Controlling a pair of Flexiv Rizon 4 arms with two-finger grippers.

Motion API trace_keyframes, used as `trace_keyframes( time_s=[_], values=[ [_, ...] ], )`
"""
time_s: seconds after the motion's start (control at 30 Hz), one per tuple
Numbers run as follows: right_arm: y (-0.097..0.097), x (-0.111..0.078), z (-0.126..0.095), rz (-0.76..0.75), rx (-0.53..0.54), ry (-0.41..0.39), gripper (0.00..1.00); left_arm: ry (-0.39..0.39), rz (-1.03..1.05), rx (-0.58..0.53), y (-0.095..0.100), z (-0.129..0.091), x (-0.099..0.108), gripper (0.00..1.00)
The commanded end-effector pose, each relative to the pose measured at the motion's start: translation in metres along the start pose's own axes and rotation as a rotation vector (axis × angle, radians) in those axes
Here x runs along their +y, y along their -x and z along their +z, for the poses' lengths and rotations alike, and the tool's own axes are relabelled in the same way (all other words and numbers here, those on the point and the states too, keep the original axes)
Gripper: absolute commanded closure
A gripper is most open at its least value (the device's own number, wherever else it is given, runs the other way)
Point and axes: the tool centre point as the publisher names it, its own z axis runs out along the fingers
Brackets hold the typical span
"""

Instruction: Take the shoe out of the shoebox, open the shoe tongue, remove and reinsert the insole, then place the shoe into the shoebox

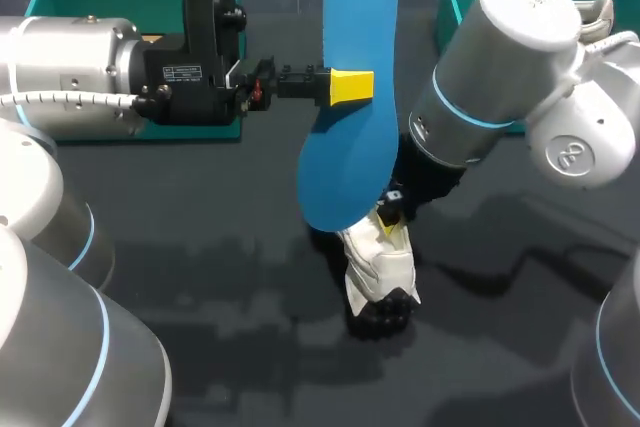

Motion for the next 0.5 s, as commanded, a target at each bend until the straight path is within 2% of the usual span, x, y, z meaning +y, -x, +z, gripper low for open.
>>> trace_keyframes(
  time_s=[0.03, 0.5],
  values=[
    [-0.016, -0.005, 0.009, 0.103, -0.068, 0.07, 1.0, 0.0, 0.0, -0.001, -0.001, 0.0, 0.0, 1.0],
    [-0.019, 0.0, 0.025, 0.173, -0.08, 0.077, 1.0, 0.0, 0.0, -0.001, -0.001, 0.0, 0.0, 1.0]
  ],
)
